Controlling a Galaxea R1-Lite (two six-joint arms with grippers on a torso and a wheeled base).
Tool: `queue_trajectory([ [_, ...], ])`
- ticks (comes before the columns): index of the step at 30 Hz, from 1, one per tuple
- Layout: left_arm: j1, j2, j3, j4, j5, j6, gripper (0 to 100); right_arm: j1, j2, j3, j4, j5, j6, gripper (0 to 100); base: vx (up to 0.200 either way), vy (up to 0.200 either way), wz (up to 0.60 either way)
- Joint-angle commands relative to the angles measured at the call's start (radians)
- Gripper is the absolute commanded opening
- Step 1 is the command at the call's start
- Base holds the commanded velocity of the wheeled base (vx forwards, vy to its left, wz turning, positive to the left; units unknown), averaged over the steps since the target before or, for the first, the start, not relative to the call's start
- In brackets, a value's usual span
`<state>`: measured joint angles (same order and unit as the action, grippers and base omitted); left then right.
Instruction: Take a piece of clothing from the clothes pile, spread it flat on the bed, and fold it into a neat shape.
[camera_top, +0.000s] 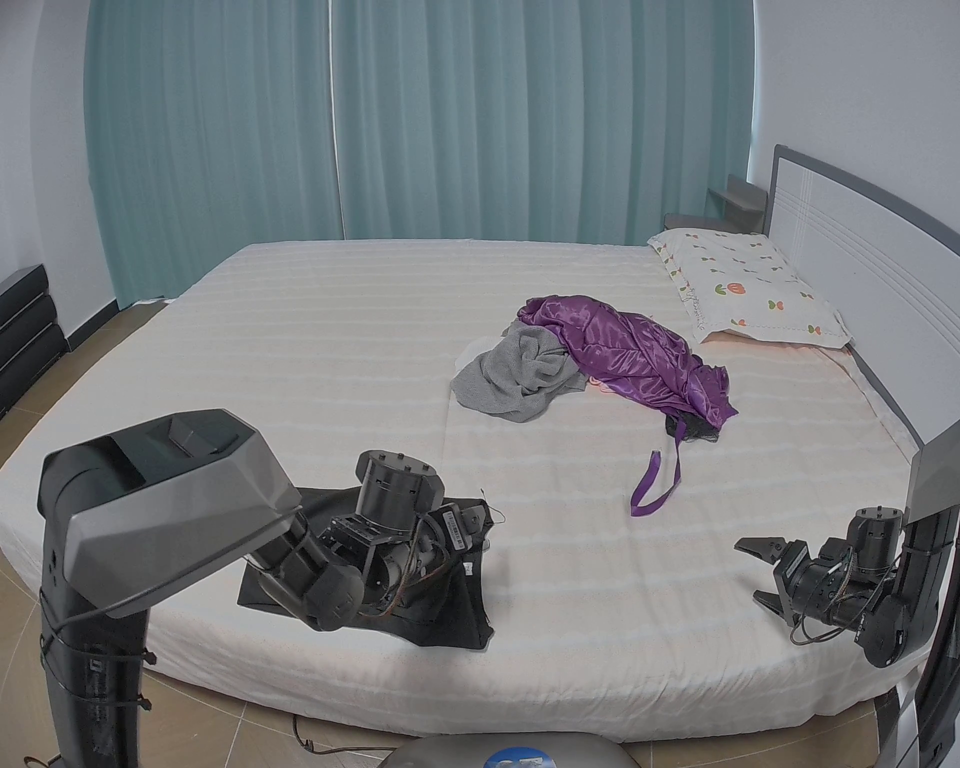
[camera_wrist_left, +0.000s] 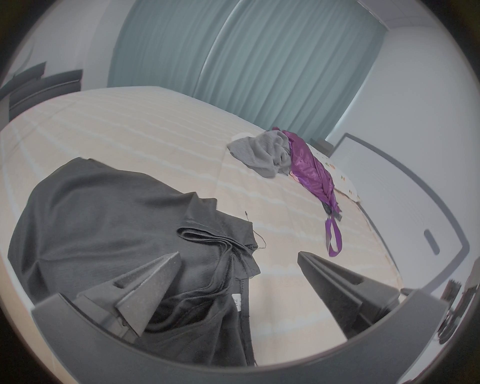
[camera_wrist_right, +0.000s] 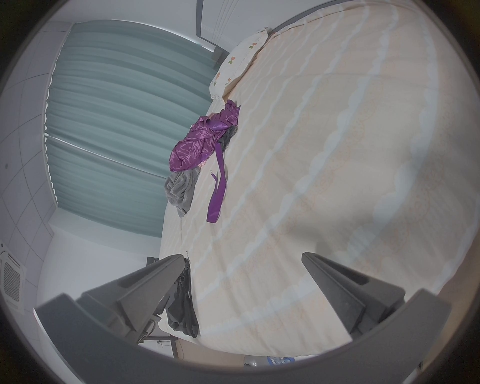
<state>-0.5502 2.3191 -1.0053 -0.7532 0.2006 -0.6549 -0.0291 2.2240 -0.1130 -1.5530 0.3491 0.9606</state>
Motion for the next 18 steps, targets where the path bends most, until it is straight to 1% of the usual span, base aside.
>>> queue_trajectory([
  [1, 0.047, -0.17, 0.137, -0.008, -0.009, -0.12, 100, 0.005, -0.001, 0.004, -0.015, 0.001, 0.0, 100, 0.0, 0.0, 0.0],
  [4, 0.085, -0.202, 0.208, -0.012, -0.03, -0.189, 100, 0.011, 0.0, 0.006, -0.013, 0.001, 0.0, 100, 0.0, 0.0, 0.0],
  [5, 0.093, -0.207, 0.215, -0.014, -0.032, -0.195, 100, 0.011, 0.0, 0.006, -0.013, 0.001, 0.0, 100, 0.0, 0.0, 0.0],
  [9, 0.173, -0.228, 0.309, -0.103, -0.067, -0.256, 100, 0.023, 0.0, 0.01, -0.013, 0.001, 0.0, 100, 0.0, 0.0, 0.0],
  [11, 0.197, -0.236, 0.34, -0.132, -0.086, -0.287, 100, 0.023, 0.0, 0.01, -0.013, 0.001, 0.0, 100, 0.0, 0.0, 0.0],
  [15, 0.227, -0.233, 0.375, -0.137, -0.124, -0.384, 100, 0.025, 0.006, 0.01, -0.013, 0.001, -0.002, 100, 0.0, 0.0, 0.0],
  [16, 0.236, -0.225, 0.378, -0.138, -0.153, -0.423, 100, 0.037, 0.003, 0.01, -0.013, 0.001, 0.0, 100, 0.0, 0.2, 0.0],
  [18, 0.265, -0.219, 0.381, -0.141, -0.187, -0.453, 100, 0.051, 0.006, 0.012, -0.013, -0.002, -0.002, 100, 0.0, 0.2, 0.0],
])
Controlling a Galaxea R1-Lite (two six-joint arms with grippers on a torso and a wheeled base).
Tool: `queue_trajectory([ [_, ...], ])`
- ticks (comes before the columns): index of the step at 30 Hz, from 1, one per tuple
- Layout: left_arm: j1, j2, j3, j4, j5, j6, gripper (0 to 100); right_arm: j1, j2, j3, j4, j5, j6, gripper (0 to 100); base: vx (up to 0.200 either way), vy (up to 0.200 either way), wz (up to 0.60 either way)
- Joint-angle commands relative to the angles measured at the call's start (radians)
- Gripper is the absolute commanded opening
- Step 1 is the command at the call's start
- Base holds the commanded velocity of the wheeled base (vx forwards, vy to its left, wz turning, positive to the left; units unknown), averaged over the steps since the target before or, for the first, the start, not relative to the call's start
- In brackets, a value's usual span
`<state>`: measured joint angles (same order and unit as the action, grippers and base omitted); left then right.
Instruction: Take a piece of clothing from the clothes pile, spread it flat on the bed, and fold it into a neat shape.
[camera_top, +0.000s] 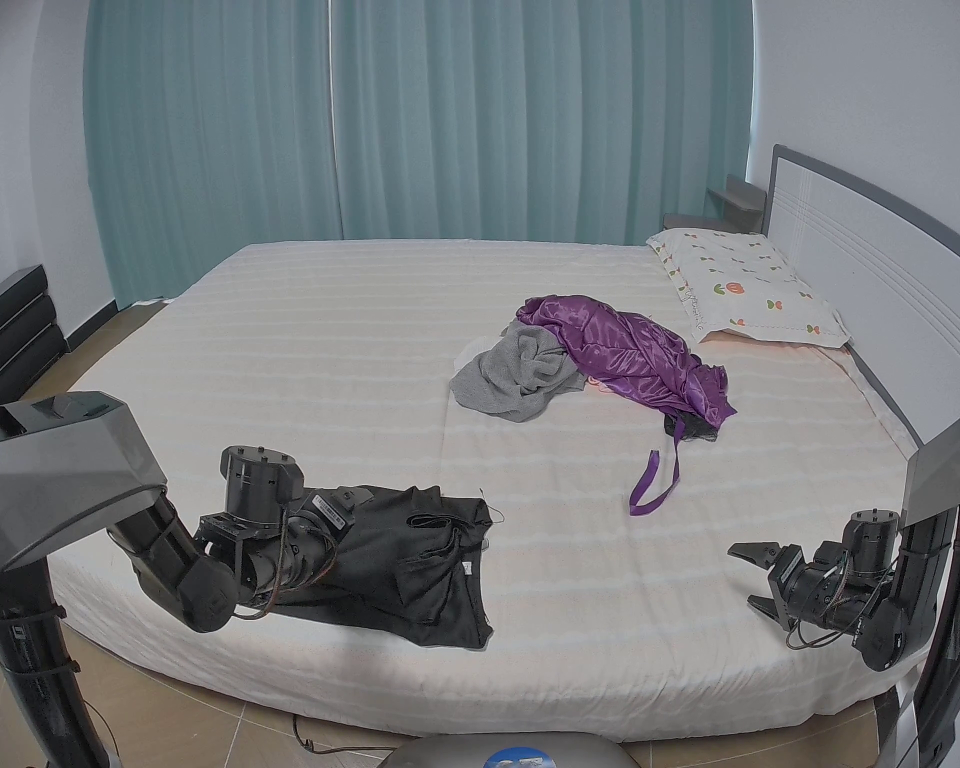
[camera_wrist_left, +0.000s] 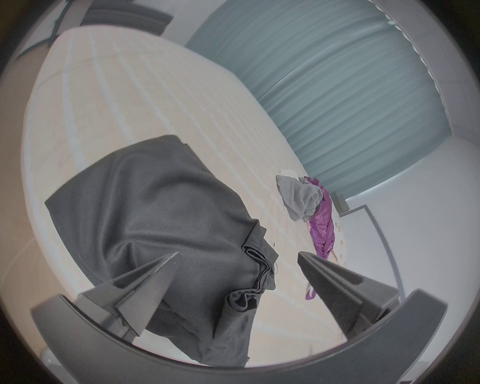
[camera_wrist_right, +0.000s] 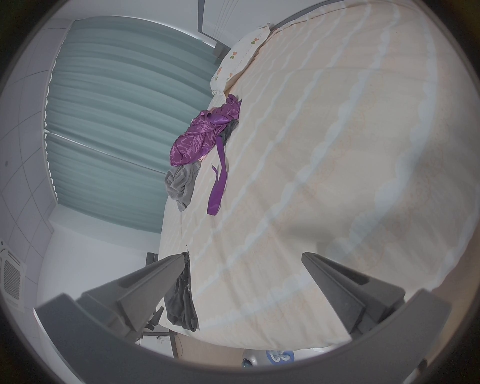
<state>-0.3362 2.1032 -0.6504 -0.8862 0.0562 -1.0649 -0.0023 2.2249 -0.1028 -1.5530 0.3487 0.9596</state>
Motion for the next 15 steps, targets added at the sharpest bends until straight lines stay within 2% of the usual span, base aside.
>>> queue_trajectory([
  [1, 0.066, -0.005, 0.028, -0.007, -0.055, -0.047, 100, 0.027, 0.002, 0.002, -0.013, -0.004, -0.001, 100, 0.0, 0.2, 0.0],
  [9, 0.112, -0.002, 0.068, -0.016, -0.141, -0.052, 100, 0.058, -0.004, 0.012, -0.015, -0.011, -0.002, 100, 0.0, 0.2, 0.0],
  [15, 0.115, 0.02, 0.066, -0.02, -0.147, -0.07, 100, 0.062, -0.005, 0.015, -0.015, -0.013, -0.004, 100, 0.0, 0.2, 0.0],
])
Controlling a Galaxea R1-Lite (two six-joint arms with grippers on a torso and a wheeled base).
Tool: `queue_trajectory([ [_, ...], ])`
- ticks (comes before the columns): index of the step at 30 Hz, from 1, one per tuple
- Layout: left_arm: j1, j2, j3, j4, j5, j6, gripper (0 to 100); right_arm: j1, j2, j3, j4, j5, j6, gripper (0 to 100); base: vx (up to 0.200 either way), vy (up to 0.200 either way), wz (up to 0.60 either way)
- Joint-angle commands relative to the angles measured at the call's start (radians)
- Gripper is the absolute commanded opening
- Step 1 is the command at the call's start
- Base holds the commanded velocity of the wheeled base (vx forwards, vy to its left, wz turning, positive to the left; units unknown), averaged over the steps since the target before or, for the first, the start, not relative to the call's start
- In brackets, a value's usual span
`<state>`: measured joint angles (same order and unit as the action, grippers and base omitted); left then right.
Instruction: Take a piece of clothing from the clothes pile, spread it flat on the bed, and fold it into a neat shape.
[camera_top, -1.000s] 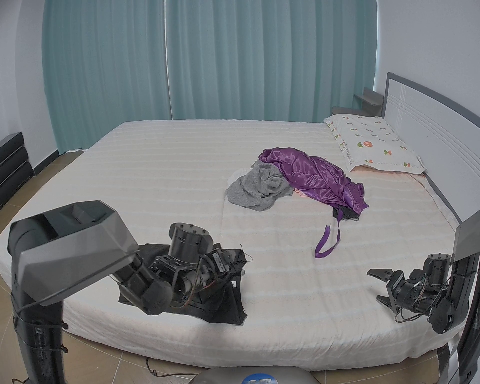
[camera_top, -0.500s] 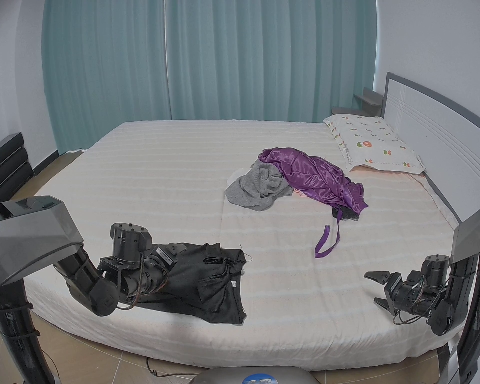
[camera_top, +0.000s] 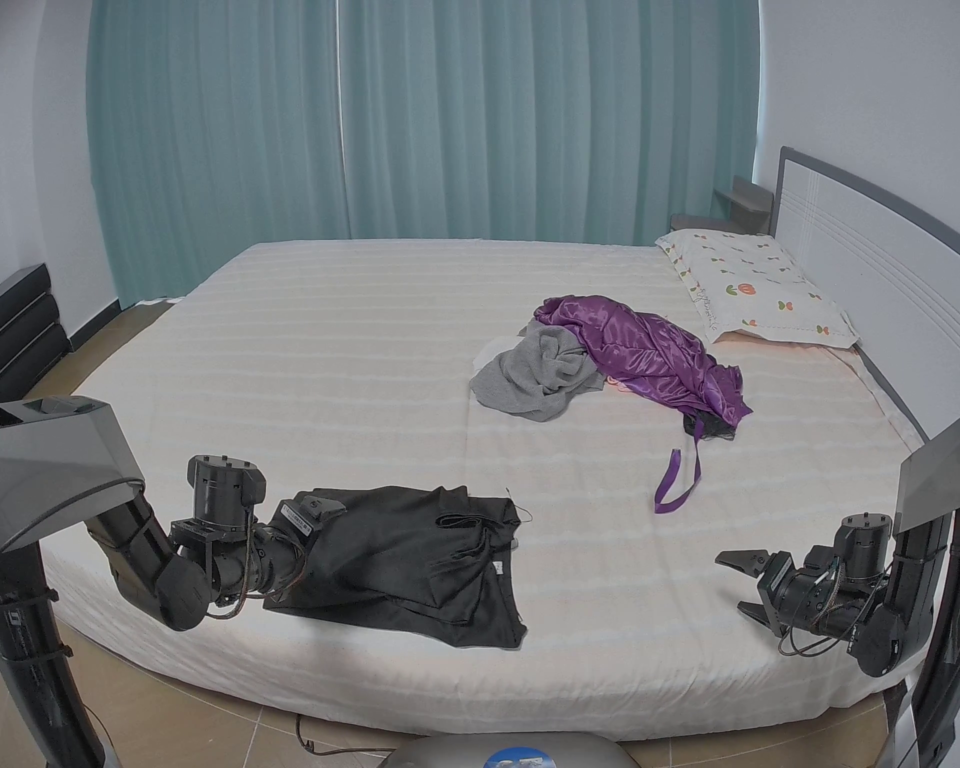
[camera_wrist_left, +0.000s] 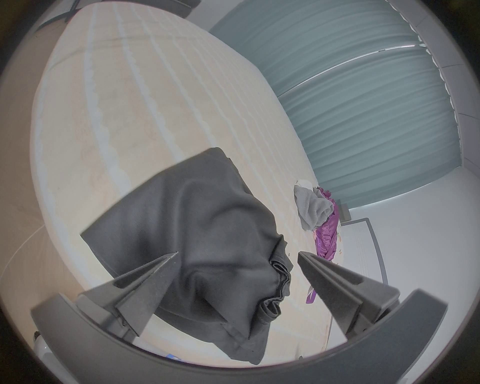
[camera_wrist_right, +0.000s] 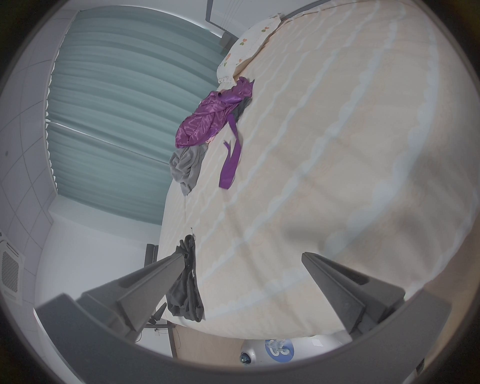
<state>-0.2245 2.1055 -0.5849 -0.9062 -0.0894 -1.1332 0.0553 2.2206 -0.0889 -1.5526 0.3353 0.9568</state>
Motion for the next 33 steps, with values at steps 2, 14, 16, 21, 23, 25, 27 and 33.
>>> queue_trajectory([
  [2, 0.008, 0.021, 0.002, 0.0, -0.013, -0.003, 100, 0.008, -0.004, 0.001, -0.015, -0.001, -0.001, 100, 0.0, 0.2, 0.0],
  [14, 0.01, 0.031, 0.007, -0.016, -0.061, -0.014, 100, 0.187, -0.064, 0.003, -0.014, -0.151, -0.009, 100, 0.0, 0.2, 0.0],
  [16, 0.01, 0.034, 0.008, -0.03, -0.064, -0.014, 100, 0.238, -0.058, -0.006, -0.014, -0.202, -0.015, 100, 0.0, 0.2, 0.0],
  [21, 0.01, 0.036, 0.016, -0.039, -0.066, -0.013, 100, 0.334, -0.024, -0.063, 0.011, -0.245, -0.027, 100, 0.0, 0.2, 0.0],
  [23, 0.008, 0.036, 0.016, -0.039, -0.066, -0.013, 100, 0.353, 0.005, -0.098, 0.023, -0.263, -0.043, 100, 0.0, 0.2, 0.0],
  [25, 0.004, 0.036, 0.017, -0.039, -0.066, -0.011, 100, 0.365, 0.03, -0.15, 0.039, -0.303, -0.075, 100, 0.0, 0.2, 0.0],
  [27, 0.002, 0.037, 0.017, -0.04, -0.066, -0.01, 100, 0.367, 0.03, -0.204, 0.081, -0.315, -0.115, 100, 0.0, 0.2, 0.0],
  [33, 0.002, 0.036, 0.017, -0.04, -0.066, -0.011, 100, 0.37, -0.004, -0.402, 0.374, -0.404, -0.234, 100, 0.0, 0.0, 0.0],
])
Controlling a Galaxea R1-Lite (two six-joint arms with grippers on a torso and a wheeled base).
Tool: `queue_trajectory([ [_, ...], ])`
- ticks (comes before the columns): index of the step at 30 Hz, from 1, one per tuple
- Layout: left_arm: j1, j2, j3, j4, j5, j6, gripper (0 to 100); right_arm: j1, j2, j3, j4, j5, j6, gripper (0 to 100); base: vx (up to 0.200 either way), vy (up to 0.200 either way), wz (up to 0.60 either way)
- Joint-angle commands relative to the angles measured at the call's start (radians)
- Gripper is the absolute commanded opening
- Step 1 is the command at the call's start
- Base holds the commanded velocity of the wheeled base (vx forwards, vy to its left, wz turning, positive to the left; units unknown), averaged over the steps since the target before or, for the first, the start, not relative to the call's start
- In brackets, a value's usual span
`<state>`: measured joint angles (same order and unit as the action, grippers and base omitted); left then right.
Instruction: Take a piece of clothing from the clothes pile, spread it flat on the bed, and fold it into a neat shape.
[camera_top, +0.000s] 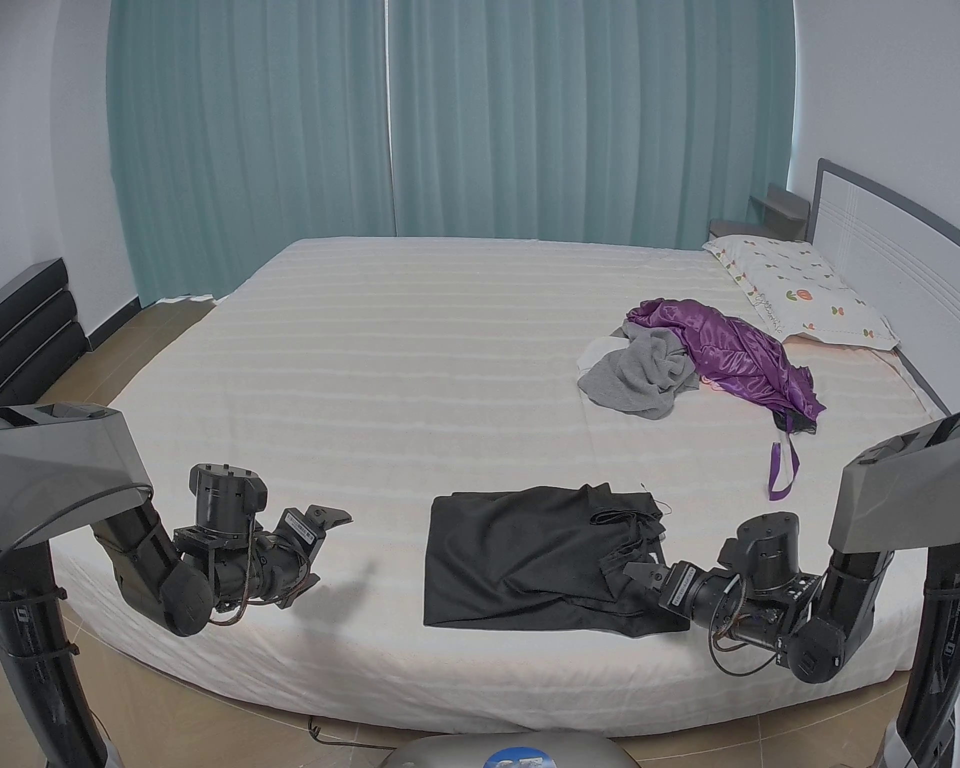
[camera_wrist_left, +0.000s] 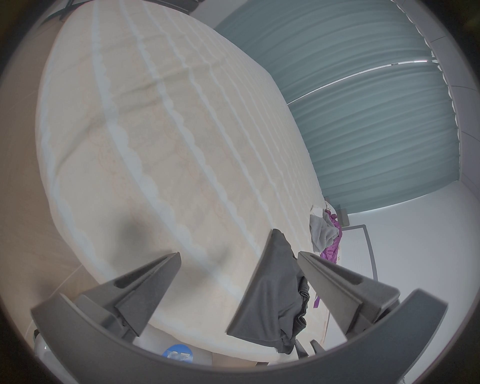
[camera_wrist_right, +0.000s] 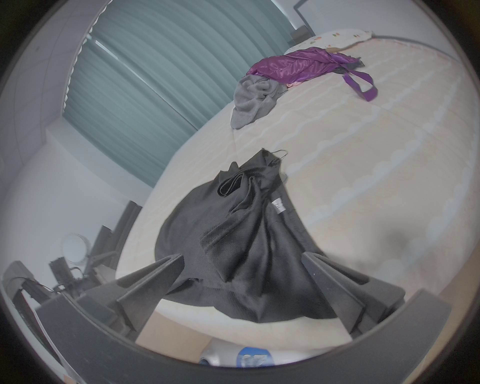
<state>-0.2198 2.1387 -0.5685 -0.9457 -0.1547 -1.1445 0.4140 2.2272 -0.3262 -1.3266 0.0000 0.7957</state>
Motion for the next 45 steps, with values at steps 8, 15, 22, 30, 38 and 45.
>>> queue_trajectory([
  [8, -0.003, 0.004, 0.001, -0.001, 0.0, 0.005, 100, 0.038, -0.044, -0.208, 0.282, -0.137, -0.155, 100, 0.0, 0.0, 0.0],
  [15, -0.004, 0.006, -0.001, -0.001, 0.0, 0.005, 100, 0.031, -0.034, -0.218, 0.285, -0.207, -0.265, 100, 0.0, 0.0, 0.0],
  [22, -0.006, 0.004, 0.004, -0.001, 0.0, 0.005, 100, 0.049, -0.02, -0.248, 0.325, -0.204, -0.291, 100, 0.0, 0.0, 0.0],
  [30, -0.006, 0.004, 0.025, -0.027, 0.0, 0.005, 100, 0.051, 0.012, -0.217, 0.334, -0.202, -0.328, 100, 0.0, 0.0, 0.0],
  [38, -0.006, 0.017, 0.055, -0.091, 0.001, 0.009, 100, -0.014, -0.046, -0.123, 0.406, -0.199, -0.394, 100, 0.0, 0.0, 0.0],
  [45, -0.004, 0.017, 0.072, -0.116, 0.001, 0.006, 100, -0.107, -0.098, -0.062, 0.408, -0.198, -0.458, 100, 0.0, 0.0, 0.0],
])
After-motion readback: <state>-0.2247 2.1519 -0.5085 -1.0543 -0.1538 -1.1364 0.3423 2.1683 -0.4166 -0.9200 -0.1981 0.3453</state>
